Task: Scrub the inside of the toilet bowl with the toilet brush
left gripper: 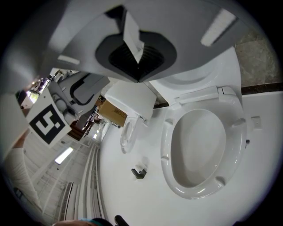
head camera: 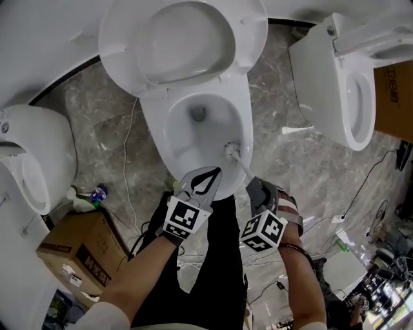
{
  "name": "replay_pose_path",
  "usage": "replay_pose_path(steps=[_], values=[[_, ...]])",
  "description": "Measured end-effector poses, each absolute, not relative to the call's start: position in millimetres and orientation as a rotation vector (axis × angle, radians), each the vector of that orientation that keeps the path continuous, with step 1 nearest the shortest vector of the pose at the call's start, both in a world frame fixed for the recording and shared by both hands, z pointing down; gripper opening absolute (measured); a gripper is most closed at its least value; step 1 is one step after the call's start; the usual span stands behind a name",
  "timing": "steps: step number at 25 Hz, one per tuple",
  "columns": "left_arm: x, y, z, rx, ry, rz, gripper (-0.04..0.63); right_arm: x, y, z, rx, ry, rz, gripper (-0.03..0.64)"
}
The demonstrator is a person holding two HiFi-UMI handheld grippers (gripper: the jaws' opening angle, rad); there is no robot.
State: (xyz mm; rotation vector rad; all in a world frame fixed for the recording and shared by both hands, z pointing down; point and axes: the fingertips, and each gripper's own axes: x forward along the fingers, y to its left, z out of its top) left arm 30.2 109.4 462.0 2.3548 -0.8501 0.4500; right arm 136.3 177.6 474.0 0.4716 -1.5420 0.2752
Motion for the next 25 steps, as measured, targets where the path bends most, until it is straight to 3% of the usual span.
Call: replay_pose_path(steps=[25], values=[[31, 89, 478, 2.407, -0.868, 0.469, 0.006, 126, 110, 506, 0.843, -1.608, 0.17, 0.16]])
